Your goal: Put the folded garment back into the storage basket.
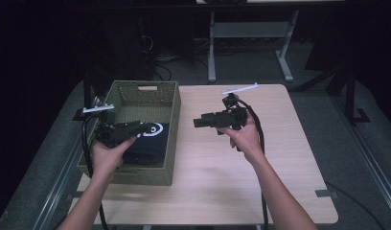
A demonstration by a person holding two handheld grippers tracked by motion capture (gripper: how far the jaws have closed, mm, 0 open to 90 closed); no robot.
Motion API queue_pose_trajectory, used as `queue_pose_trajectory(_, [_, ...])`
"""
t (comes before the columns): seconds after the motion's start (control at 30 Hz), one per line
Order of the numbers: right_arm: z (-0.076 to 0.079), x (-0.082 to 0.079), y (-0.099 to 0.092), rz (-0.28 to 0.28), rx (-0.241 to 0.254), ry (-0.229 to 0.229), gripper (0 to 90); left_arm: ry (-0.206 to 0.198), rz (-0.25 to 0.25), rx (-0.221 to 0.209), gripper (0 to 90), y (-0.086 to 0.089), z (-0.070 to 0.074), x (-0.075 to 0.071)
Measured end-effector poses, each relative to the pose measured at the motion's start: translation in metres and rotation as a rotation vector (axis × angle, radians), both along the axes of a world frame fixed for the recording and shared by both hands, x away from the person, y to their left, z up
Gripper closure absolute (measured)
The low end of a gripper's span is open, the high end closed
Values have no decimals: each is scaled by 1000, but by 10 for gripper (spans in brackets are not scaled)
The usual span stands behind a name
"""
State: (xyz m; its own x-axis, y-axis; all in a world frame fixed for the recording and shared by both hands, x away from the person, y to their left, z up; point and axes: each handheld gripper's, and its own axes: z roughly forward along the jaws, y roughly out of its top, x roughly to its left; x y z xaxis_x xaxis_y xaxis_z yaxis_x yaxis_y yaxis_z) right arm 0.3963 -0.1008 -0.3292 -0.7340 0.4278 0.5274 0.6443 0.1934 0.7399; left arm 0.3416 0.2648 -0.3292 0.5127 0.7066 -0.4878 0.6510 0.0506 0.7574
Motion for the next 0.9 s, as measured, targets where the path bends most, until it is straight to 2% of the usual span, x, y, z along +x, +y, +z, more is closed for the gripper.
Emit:
queue_pose_trajectory(0.43, [-5,-7,-29,-33,2,6,382,-16,-44,-8,270,-23,5,-2])
queue_pose_trajectory(0.5, [-6,-8,-33,-38,-2,2,382,-21,-56,1,269,-27,6,-2])
queue_pose_trajectory(0.53, [-7,-9,-35,-44,-4,12,382,-24,-57,-4,268,-30,6,-2])
queue_pose_trajectory(0.8, [-12,-13,-53,-65,-6,6,378,-24,-94,0,267,-47,5,-2])
queue_pose_trajectory(0.9, [-13,-16,-60,-78,-4,16,377,-30,-107,-2,267,-54,5,-3])
